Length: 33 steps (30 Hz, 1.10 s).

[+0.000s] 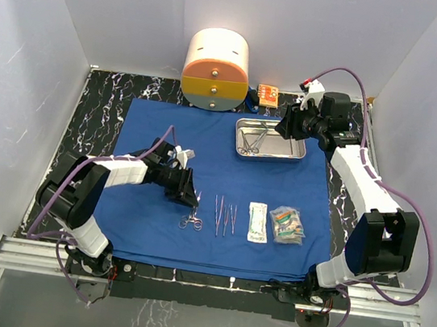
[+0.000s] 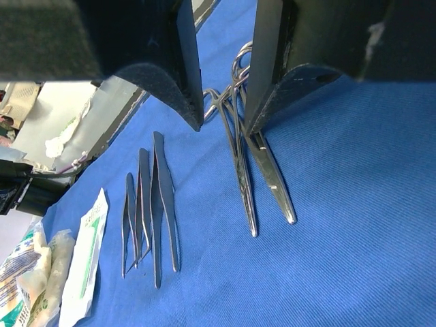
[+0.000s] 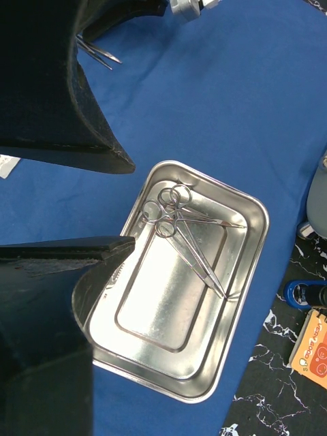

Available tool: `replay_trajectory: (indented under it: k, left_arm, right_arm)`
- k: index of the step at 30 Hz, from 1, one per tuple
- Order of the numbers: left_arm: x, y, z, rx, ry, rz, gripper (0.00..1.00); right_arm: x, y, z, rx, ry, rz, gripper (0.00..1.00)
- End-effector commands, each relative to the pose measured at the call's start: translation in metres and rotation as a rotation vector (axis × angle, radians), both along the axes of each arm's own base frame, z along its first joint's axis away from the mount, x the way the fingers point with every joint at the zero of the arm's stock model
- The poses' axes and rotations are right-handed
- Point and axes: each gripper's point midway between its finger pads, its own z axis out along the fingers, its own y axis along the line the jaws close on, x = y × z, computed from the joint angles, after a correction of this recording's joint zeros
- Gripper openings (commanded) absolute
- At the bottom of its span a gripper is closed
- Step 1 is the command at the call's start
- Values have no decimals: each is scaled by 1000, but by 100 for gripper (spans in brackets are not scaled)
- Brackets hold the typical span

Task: Open and lay out the surgical kit
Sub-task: Adjust the medical item in the surgical kit.

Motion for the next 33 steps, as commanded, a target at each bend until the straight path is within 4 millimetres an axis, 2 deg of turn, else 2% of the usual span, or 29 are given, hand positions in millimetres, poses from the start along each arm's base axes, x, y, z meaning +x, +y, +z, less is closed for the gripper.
replay_trajectory:
  k: [1, 9, 14, 17, 20, 27, 33]
  left_arm:
    - [4, 1, 16, 4, -46, -5, 31]
    - [12, 1, 35, 114, -171, -24, 31]
    - [26, 3, 39, 247, -227, -11, 41]
    - [40, 7, 38, 316, -233, 8, 50]
    - [45, 9, 33, 386, -247, -6, 56]
    - [47, 12, 13, 487, -270, -60, 62]
    - [45, 9, 6, 506, -283, -94, 62]
  right_arm:
    - [3, 0, 31, 25, -101, 1, 40]
    - [4, 0, 29, 27, -96, 1, 40]
    - [3, 1, 28, 31, -91, 3, 40]
    - [3, 2, 29, 36, -92, 6, 40]
    - [2, 1, 30, 34, -96, 6, 40]
    - [1, 1, 30, 33, -97, 8, 40]
    - [1, 3, 29, 38, -94, 15, 40]
